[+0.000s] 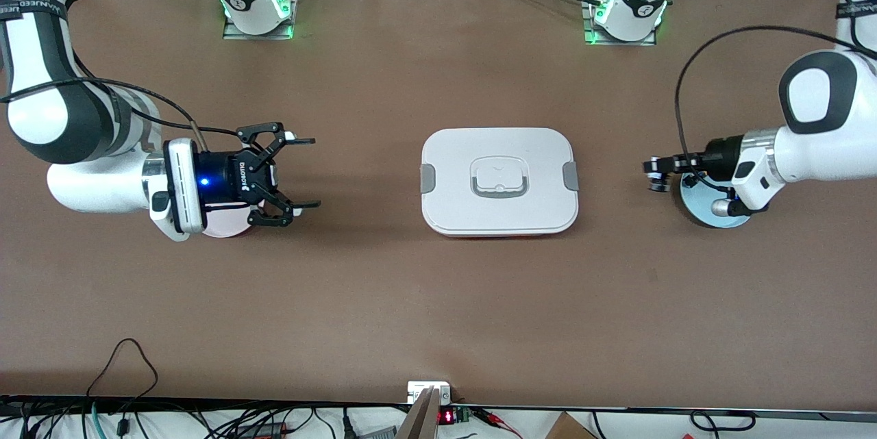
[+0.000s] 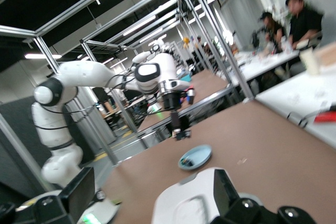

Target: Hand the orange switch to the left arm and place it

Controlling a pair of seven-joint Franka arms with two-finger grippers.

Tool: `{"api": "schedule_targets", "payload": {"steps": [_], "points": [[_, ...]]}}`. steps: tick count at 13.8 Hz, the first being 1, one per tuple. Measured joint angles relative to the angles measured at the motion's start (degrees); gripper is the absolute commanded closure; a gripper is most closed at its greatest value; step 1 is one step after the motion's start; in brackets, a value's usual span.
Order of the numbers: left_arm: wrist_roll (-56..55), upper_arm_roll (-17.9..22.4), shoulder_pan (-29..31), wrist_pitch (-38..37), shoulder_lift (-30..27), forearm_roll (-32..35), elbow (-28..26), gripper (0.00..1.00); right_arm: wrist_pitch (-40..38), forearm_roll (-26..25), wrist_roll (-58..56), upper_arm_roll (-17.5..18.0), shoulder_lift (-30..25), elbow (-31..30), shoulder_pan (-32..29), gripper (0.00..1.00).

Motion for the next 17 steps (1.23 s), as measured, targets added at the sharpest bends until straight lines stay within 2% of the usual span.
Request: {"api": "schedule_targets", "payload": {"steps": [3, 9, 12, 15, 16, 17], "points": [[2.3, 0.9, 3.1, 2.2, 3.7, 15.0, -0.1, 1.00, -0.3, -6.2, 14.7, 0.0, -1.6, 0.0, -0.1, 0.00], [2.4, 1.2, 7.8, 14.3, 10.8, 36.2, -2.4, 1.00, -0.4, -29.6, 41.4, -0.2, -3.5, 0.3, -1.8, 0.00], [2.4, 2.3, 8.5, 19.7, 13.4, 39.7, -3.8, 0.98, -0.4, -41.8, 55.0, -0.2, -4.0, 2.1, -1.9, 0.00], [2.4, 2.8, 8.8, 24.1, 14.7, 41.7, -6.2, 0.95, -0.7, -57.0, 62.5, -0.2, -4.9, 3.6, -1.9, 0.00], [2.4, 2.8, 8.8, 24.6, 14.9, 41.7, -6.8, 0.90, -0.7, -61.6, 64.2, -0.3, -5.3, 3.7, -1.9, 0.00], [2.4, 2.8, 8.8, 25.1, 14.9, 41.7, -7.1, 0.71, -0.8, -64.8, 65.6, -0.3, -5.6, 3.7, -1.9, 0.00]]}}
